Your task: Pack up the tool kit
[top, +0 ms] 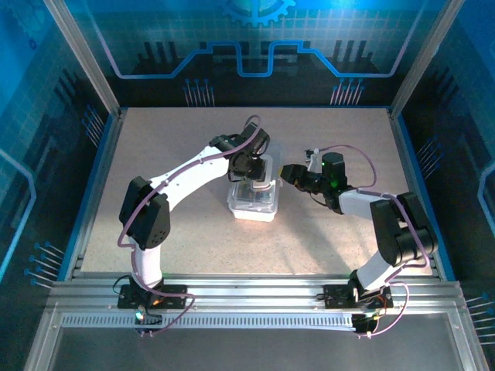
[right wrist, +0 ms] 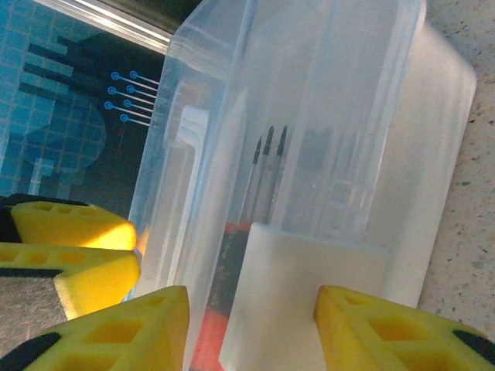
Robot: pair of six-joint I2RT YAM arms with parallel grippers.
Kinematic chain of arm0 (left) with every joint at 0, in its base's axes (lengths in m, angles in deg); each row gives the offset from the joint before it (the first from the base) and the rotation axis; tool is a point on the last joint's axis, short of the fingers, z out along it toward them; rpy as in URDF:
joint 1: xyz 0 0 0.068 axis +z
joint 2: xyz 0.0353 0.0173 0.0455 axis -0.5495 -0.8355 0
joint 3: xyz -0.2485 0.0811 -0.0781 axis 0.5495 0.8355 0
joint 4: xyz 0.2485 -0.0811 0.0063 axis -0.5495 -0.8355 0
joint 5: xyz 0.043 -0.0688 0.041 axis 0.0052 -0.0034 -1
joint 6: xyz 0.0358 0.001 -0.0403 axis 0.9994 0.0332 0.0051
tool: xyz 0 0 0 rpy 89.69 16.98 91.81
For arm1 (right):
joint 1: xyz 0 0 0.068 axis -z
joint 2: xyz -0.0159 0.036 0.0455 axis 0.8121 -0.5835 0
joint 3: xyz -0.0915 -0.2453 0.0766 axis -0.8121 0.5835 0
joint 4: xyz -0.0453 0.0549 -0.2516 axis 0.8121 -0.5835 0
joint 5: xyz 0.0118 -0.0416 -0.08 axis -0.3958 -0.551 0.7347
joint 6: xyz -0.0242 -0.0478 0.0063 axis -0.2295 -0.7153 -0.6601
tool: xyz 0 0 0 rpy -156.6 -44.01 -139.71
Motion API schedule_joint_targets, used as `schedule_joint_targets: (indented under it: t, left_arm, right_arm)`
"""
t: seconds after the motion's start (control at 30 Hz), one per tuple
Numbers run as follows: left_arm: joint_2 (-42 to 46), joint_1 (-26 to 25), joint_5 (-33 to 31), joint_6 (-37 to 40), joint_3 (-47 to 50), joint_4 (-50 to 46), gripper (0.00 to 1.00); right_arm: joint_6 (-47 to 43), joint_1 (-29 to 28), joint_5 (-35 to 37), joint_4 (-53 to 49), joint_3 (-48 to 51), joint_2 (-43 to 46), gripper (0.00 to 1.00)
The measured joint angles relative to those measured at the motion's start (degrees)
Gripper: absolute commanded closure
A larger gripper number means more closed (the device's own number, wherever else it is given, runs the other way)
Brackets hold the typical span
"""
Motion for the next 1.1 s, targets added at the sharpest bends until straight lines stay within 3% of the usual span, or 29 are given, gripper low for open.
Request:
schedule_joint_targets:
  t: [0.2,0.67,0.93,1.1]
  left_arm:
    - [-0.04,-0.02,-0.39,0.0,0.11,0.11,0.62]
    - [0.07,0.0,-1.51,0.0,0.81,0.68,0.63]
    - [0.31,-0.02,-1.68,0.13,1.16,1.05,0.63]
    - [0.72,-0.02,-1.66,0.2,1.79,1.66,0.63]
  right_arm:
    - [-0.04,0.0,1.29,0.72,0.0,-1.07,0.63]
    - [0.83,0.02,0.81,7.34,-0.07,-4.92,0.69]
    - [1.68,0.17,-0.24,9.07,0.0,-6.01,0.54]
    - [2.99,1.14,-2.43,11.72,-0.02,-8.37,0.51]
